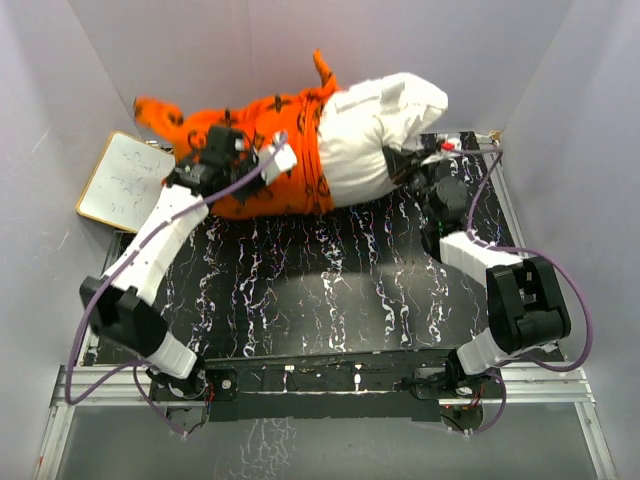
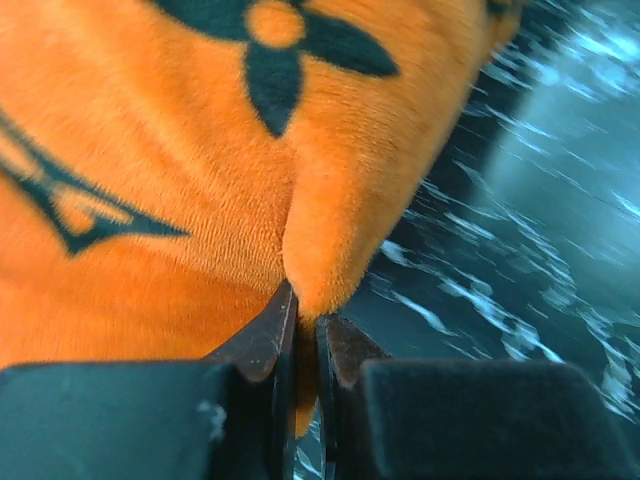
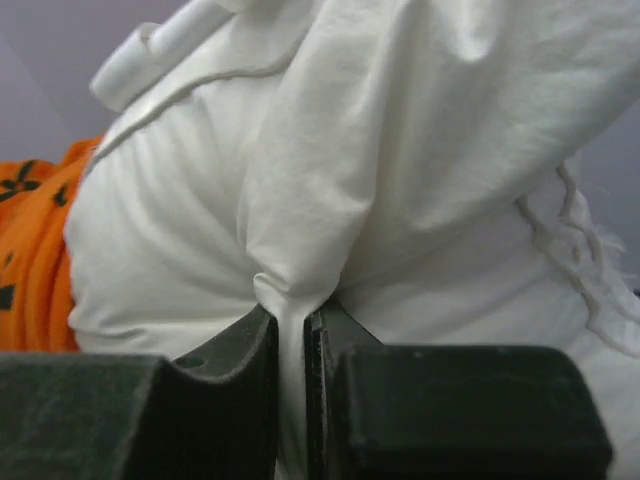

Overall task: Remove the pillowcase from the pillow
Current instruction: Remove the pillow from the pillowcase.

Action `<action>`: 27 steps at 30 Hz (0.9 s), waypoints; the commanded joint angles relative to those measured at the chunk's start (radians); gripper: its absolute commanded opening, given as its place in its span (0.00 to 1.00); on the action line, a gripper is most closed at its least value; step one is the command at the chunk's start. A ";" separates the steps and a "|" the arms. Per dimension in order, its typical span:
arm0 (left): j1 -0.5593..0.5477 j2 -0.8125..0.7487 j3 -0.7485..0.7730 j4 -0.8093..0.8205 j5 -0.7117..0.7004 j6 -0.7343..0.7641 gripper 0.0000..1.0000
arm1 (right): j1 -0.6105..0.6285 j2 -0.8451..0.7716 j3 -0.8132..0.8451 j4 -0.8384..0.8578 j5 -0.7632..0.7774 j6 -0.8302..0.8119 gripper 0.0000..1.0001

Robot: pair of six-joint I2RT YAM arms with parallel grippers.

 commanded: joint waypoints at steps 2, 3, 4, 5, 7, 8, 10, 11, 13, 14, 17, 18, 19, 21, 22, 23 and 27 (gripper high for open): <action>-0.092 -0.281 -0.404 -0.105 0.139 -0.039 0.00 | 0.008 -0.122 -0.259 0.202 0.057 0.050 0.11; -0.092 -0.302 -0.434 -0.103 0.133 -0.038 0.00 | 0.008 -0.132 -0.293 0.195 0.061 0.065 0.20; -0.092 -0.308 -0.452 -0.097 0.126 -0.037 0.00 | 0.008 -0.147 -0.317 0.182 0.068 0.085 0.33; -0.092 -0.309 -0.453 -0.088 0.120 -0.038 0.00 | 0.009 -0.164 -0.335 0.170 0.074 0.100 0.43; -0.092 -0.291 -0.421 -0.084 0.120 -0.043 0.00 | 0.009 -0.206 -0.339 0.126 0.084 0.119 0.64; -0.092 -0.278 -0.397 -0.089 0.120 -0.046 0.00 | 0.008 -0.230 -0.327 0.084 0.098 0.119 0.82; -0.092 -0.241 -0.353 -0.099 0.119 -0.049 0.00 | 0.004 -0.290 -0.276 -0.055 0.175 0.121 0.98; -0.092 -0.230 -0.337 -0.097 0.115 -0.052 0.00 | 0.000 -0.322 -0.253 -0.134 0.229 0.133 0.98; -0.092 -0.225 -0.327 -0.084 0.104 -0.049 0.00 | -0.019 -0.375 -0.228 -0.239 0.289 0.158 0.98; -0.092 -0.226 -0.328 -0.080 0.104 -0.044 0.00 | -0.039 -0.388 -0.221 -0.270 0.290 0.185 0.98; -0.092 -0.225 -0.326 -0.086 0.107 -0.041 0.00 | -0.153 -0.367 -0.199 -0.297 0.190 0.309 0.98; -0.092 -0.224 -0.323 -0.093 0.105 -0.042 0.00 | -0.194 -0.349 -0.189 -0.296 0.153 0.358 0.98; -0.092 -0.224 -0.320 -0.100 0.106 -0.043 0.00 | -0.220 -0.325 -0.177 -0.292 0.121 0.400 0.98; -0.092 -0.227 -0.317 -0.108 0.108 -0.044 0.00 | -0.253 -0.274 -0.135 -0.316 0.095 0.429 0.99; -0.092 -0.231 -0.319 -0.109 0.109 -0.045 0.00 | -0.255 -0.243 -0.108 -0.342 0.104 0.425 0.98; -0.092 -0.236 -0.320 -0.109 0.108 -0.045 0.00 | -0.255 -0.219 -0.080 -0.354 0.107 0.425 0.98; -0.092 -0.225 -0.307 -0.133 0.123 -0.043 0.00 | -0.246 -0.115 0.049 -0.359 0.047 0.457 0.99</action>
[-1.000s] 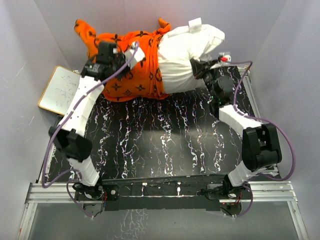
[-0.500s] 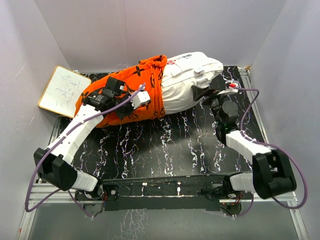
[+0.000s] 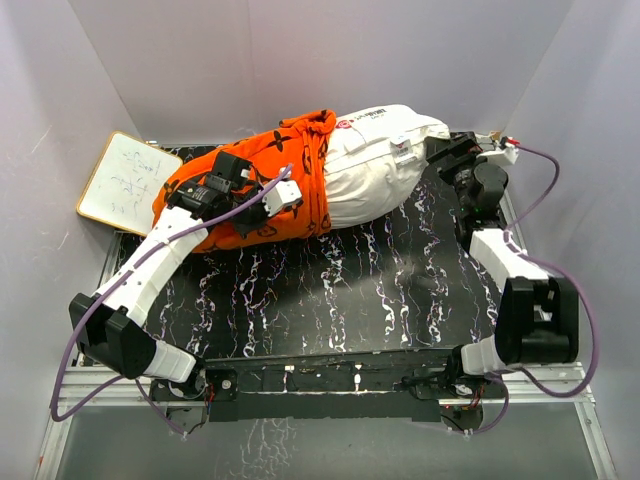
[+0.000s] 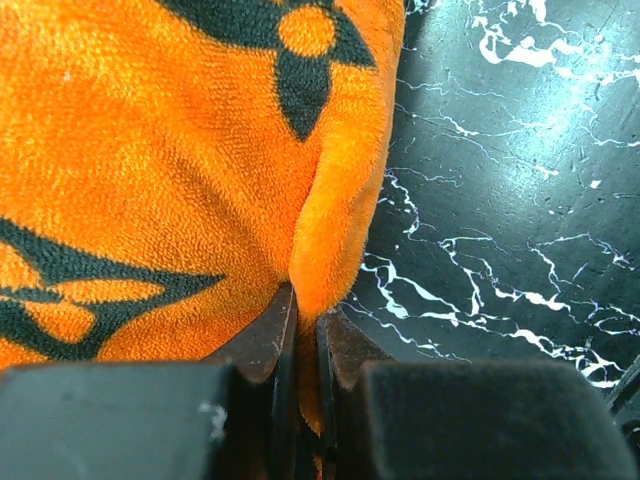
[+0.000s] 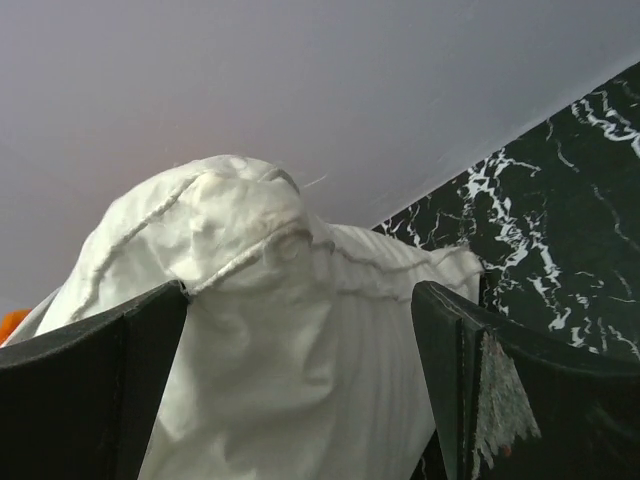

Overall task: Remove the pillowcase from the pillow
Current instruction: Remove the pillow from the pillowcase.

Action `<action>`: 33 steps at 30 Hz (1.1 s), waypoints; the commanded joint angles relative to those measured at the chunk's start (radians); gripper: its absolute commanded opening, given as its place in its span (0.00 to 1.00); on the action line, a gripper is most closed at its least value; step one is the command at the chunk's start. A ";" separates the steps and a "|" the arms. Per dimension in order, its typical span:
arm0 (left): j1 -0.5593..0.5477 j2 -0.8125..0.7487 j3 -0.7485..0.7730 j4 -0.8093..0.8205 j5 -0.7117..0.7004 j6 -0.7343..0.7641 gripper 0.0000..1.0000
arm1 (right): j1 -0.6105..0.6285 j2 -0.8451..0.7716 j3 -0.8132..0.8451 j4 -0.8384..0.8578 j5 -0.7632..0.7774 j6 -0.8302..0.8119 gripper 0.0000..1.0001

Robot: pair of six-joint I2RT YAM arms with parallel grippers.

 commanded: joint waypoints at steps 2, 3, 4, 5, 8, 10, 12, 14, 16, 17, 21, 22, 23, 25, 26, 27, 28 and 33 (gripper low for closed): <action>0.003 0.000 0.059 -0.035 0.026 -0.006 0.00 | 0.022 0.097 0.191 0.002 -0.092 0.064 0.98; 0.003 0.001 0.061 -0.039 0.029 -0.003 0.00 | 0.047 0.113 0.209 0.014 -0.107 0.064 0.98; 0.003 0.001 0.062 -0.042 0.033 0.001 0.00 | 0.054 0.128 0.219 0.030 -0.124 0.077 0.98; 0.004 0.000 0.062 -0.043 0.033 0.007 0.00 | 0.058 0.140 0.219 0.063 -0.153 0.095 0.98; 0.003 0.006 0.071 -0.045 0.029 0.024 0.00 | 0.065 0.170 0.179 0.227 -0.251 0.156 0.98; 0.003 0.016 0.083 -0.049 0.029 0.032 0.00 | 0.080 0.191 0.158 0.330 -0.303 0.188 0.98; 0.003 0.027 0.100 -0.050 0.030 0.037 0.00 | 0.112 0.209 0.176 0.296 -0.334 0.144 0.98; 0.004 0.043 0.124 -0.060 0.036 0.040 0.00 | 0.153 0.228 0.209 0.219 -0.338 0.079 0.98; 0.003 0.055 0.150 -0.070 0.043 0.040 0.00 | 0.180 0.248 0.225 0.191 -0.344 0.032 0.98; 0.003 0.058 0.160 -0.074 0.045 0.041 0.00 | 0.191 0.258 0.231 0.174 -0.339 0.014 0.98; 0.003 0.056 0.180 -0.074 0.049 0.055 0.00 | 0.230 0.286 0.278 0.064 -0.322 -0.133 0.98; 0.003 0.057 0.185 -0.075 0.050 0.055 0.00 | 0.234 0.294 0.292 0.028 -0.314 -0.165 0.98; 0.003 0.057 0.189 -0.078 0.051 0.055 0.00 | 0.235 0.302 0.304 -0.013 -0.301 -0.193 0.97; 0.003 0.050 0.191 -0.078 0.051 0.053 0.00 | 0.234 0.311 0.313 -0.057 -0.280 -0.245 0.67; 0.002 0.042 0.189 -0.073 0.046 0.055 0.00 | 0.234 0.309 0.315 -0.071 -0.270 -0.264 0.47; 0.003 0.034 0.185 -0.064 0.035 0.057 0.00 | 0.233 0.308 0.316 -0.086 -0.264 -0.281 0.27; 0.003 0.025 0.181 -0.045 0.023 0.059 0.00 | 0.234 0.302 0.313 -0.094 -0.250 -0.301 0.11; 0.003 0.057 0.322 -0.012 -0.026 -0.027 0.32 | 0.234 0.226 0.247 -0.088 -0.092 -0.356 0.08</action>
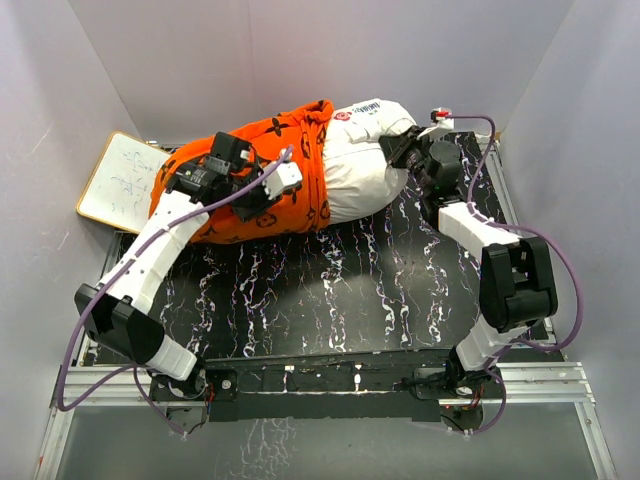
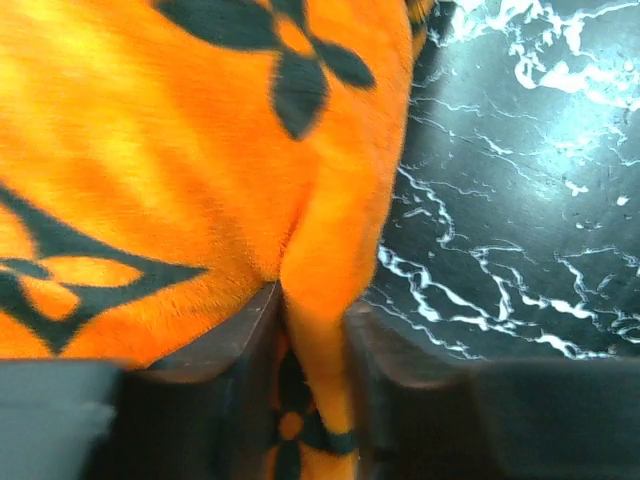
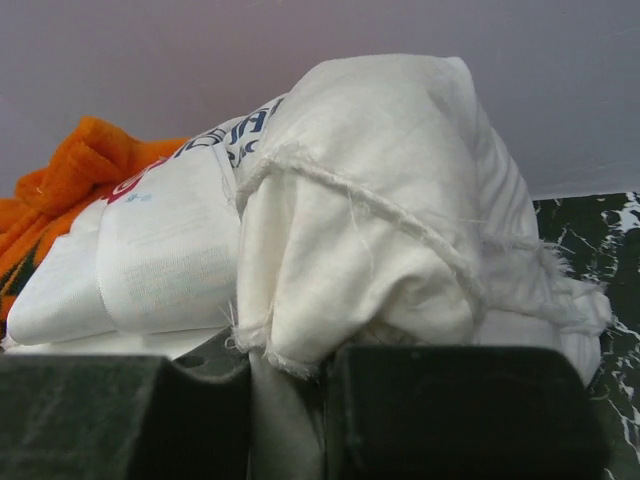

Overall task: Remove the pillowcase from the pillow
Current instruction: Remove the pillow from the pillowcase.

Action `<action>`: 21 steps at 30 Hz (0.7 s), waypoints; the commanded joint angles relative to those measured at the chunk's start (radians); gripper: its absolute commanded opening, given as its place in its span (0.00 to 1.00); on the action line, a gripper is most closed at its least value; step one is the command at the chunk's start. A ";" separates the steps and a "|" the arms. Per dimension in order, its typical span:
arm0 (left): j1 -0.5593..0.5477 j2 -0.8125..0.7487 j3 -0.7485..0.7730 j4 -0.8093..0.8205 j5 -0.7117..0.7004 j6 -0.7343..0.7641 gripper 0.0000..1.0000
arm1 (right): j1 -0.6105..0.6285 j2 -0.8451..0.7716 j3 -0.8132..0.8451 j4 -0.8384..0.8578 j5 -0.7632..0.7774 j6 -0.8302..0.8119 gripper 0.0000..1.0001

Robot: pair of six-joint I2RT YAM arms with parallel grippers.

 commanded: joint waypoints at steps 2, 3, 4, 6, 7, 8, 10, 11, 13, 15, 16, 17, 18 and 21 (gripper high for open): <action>0.011 0.032 0.267 0.004 -0.034 -0.076 0.56 | 0.014 -0.117 -0.070 -0.075 0.198 -0.118 0.08; 0.030 0.047 0.318 -0.026 -0.029 -0.084 0.62 | 0.006 -0.139 -0.072 -0.086 0.239 -0.119 0.08; 0.055 0.058 0.361 -0.053 -0.017 -0.092 0.67 | -0.008 -0.154 -0.061 -0.108 0.274 -0.116 0.08; 0.115 0.083 0.450 -0.118 0.010 -0.092 0.74 | -0.043 -0.182 -0.032 -0.161 0.327 -0.098 0.08; 0.146 0.098 0.498 -0.156 0.021 -0.082 0.75 | -0.062 -0.193 -0.024 -0.165 0.335 -0.097 0.08; 0.181 0.110 0.541 -0.194 0.035 -0.066 0.76 | -0.078 -0.205 -0.018 -0.164 0.344 -0.097 0.08; 0.258 0.121 0.594 -0.254 0.073 -0.030 0.77 | -0.111 -0.222 -0.008 -0.159 0.341 -0.087 0.08; 0.296 0.125 0.604 -0.295 0.100 -0.006 0.77 | -0.129 -0.223 0.004 -0.166 0.327 -0.075 0.08; 0.341 0.134 0.612 -0.394 0.139 0.034 0.78 | -0.149 -0.224 0.038 -0.208 0.322 -0.067 0.08; 0.356 0.143 0.609 -0.492 0.180 0.051 0.78 | -0.150 -0.230 0.081 -0.265 0.362 -0.086 0.08; 0.356 0.144 0.606 -0.549 0.221 0.055 0.78 | -0.148 -0.231 0.106 -0.304 0.388 -0.092 0.08; 0.356 0.135 0.591 -0.555 0.248 0.039 0.78 | -0.149 -0.228 0.142 -0.345 0.427 -0.106 0.08; 0.356 0.118 0.568 -0.556 0.286 0.034 0.78 | -0.148 -0.223 0.179 -0.400 0.449 -0.128 0.08; 0.356 0.070 0.515 -0.551 0.380 0.046 0.79 | -0.142 -0.213 0.268 -0.467 0.499 -0.211 0.08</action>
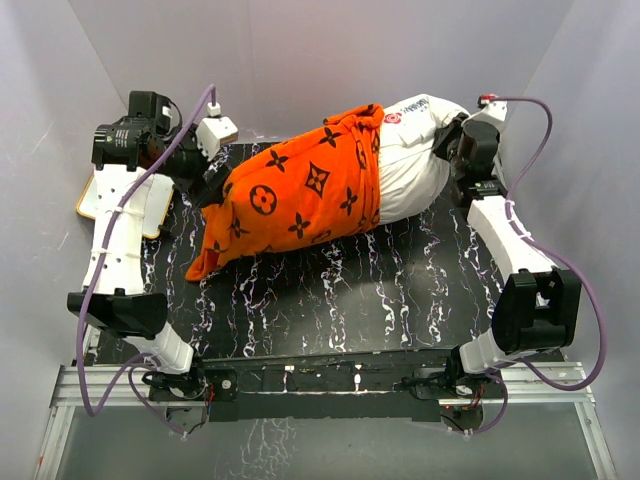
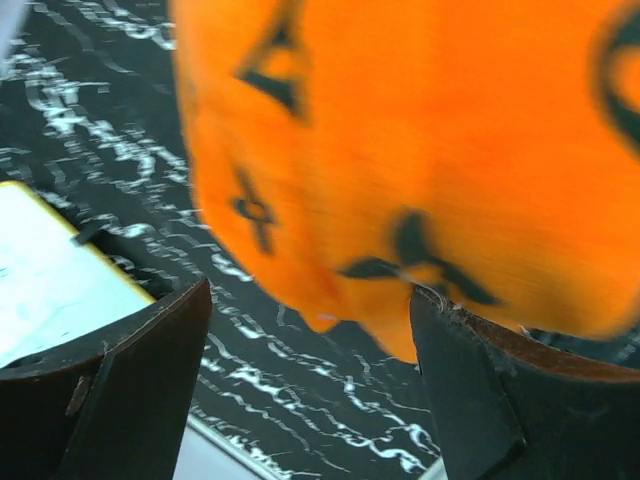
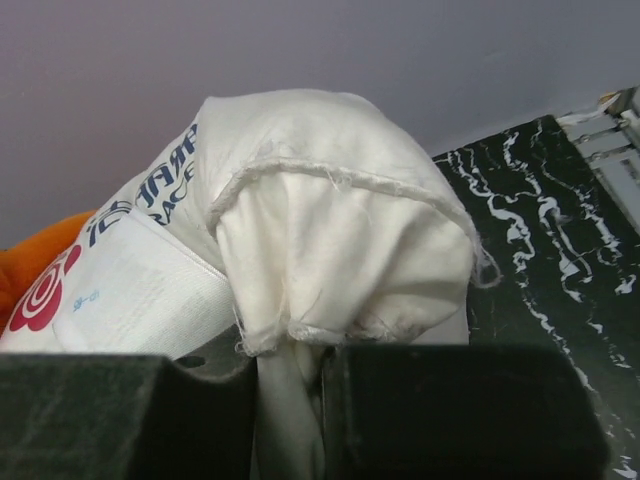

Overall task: Remove the pillowcase from the pillow
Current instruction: Remove the pillow from the pillowcase.

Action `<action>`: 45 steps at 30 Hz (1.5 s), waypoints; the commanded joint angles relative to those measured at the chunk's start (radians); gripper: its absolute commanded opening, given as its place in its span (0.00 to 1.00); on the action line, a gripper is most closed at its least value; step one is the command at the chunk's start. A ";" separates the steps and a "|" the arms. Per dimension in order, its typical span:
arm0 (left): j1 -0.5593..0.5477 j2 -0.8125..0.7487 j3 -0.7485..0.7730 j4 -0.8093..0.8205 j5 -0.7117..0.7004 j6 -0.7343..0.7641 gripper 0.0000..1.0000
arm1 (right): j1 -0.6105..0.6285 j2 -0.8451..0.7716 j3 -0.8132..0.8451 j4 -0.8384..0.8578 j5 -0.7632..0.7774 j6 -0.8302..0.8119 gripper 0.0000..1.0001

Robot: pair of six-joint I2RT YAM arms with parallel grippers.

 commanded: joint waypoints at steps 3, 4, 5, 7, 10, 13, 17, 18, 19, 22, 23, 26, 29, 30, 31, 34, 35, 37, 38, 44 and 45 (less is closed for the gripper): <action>-0.006 -0.058 0.001 -0.106 0.268 -0.014 0.79 | 0.000 -0.044 0.210 -0.041 0.229 -0.158 0.08; -0.006 -0.056 0.019 -0.104 0.298 -0.027 0.80 | 0.000 -0.046 0.211 -0.041 0.245 -0.168 0.08; -0.006 -0.059 0.024 -0.094 0.329 -0.041 0.83 | 0.000 -0.050 0.208 -0.036 0.252 -0.175 0.08; -0.006 -0.079 -0.019 -0.058 0.359 -0.064 0.97 | 0.001 -0.062 0.198 -0.020 0.246 -0.182 0.08; -0.006 -0.125 -0.138 0.025 0.321 -0.040 0.97 | 0.000 -0.075 0.167 0.010 0.229 -0.184 0.08; -0.006 -0.191 -0.283 0.233 0.193 0.009 0.97 | 0.001 -0.123 0.062 0.148 0.174 -0.187 0.08; -0.005 -0.213 -0.272 0.372 0.053 0.109 0.97 | 0.000 -0.157 -0.020 0.268 0.106 -0.200 0.08; 0.004 -0.167 -0.200 0.344 0.058 0.095 0.97 | 0.000 -0.156 -0.019 0.269 0.100 -0.199 0.08; 0.015 -0.114 -0.116 0.275 0.082 0.096 0.97 | 0.000 -0.155 -0.018 0.269 0.099 -0.191 0.08; 0.020 0.005 0.054 0.082 0.171 0.089 0.96 | 0.000 -0.147 -0.008 0.269 0.083 -0.168 0.08; 0.020 0.022 0.052 0.038 0.210 0.094 0.97 | 0.001 -0.144 -0.003 0.263 0.076 -0.159 0.08; 0.018 0.019 -0.059 -0.004 0.284 0.119 0.97 | 0.000 -0.136 0.010 0.242 0.069 -0.154 0.08; 0.018 -0.001 -0.159 0.062 0.250 0.132 0.96 | 0.001 -0.145 0.002 0.245 0.075 -0.168 0.08; 0.017 -0.004 -0.173 0.089 0.221 0.133 0.96 | 0.000 -0.145 0.001 0.247 0.075 -0.174 0.08; 0.018 -0.003 -0.176 0.117 0.179 0.134 0.96 | -0.001 -0.145 0.001 0.247 0.070 -0.177 0.08; 0.023 0.035 -0.105 0.168 0.112 0.146 0.96 | 0.000 -0.144 0.001 0.263 -0.006 -0.175 0.08; 0.026 0.059 -0.061 0.171 0.106 0.149 0.96 | 0.000 -0.142 -0.001 0.277 -0.042 -0.171 0.08; 0.029 0.125 0.047 0.130 0.121 0.166 0.95 | 0.001 -0.140 -0.002 0.300 -0.098 -0.155 0.08; 0.029 0.155 0.097 0.098 0.136 0.177 0.94 | 0.000 -0.138 -0.002 0.304 -0.119 -0.152 0.08; 0.029 0.235 0.143 -0.020 0.178 0.242 0.71 | -0.001 -0.141 -0.013 0.310 -0.156 -0.146 0.08; 0.029 0.236 0.139 -0.040 0.170 0.263 0.66 | -0.002 -0.143 -0.014 0.307 -0.152 -0.148 0.08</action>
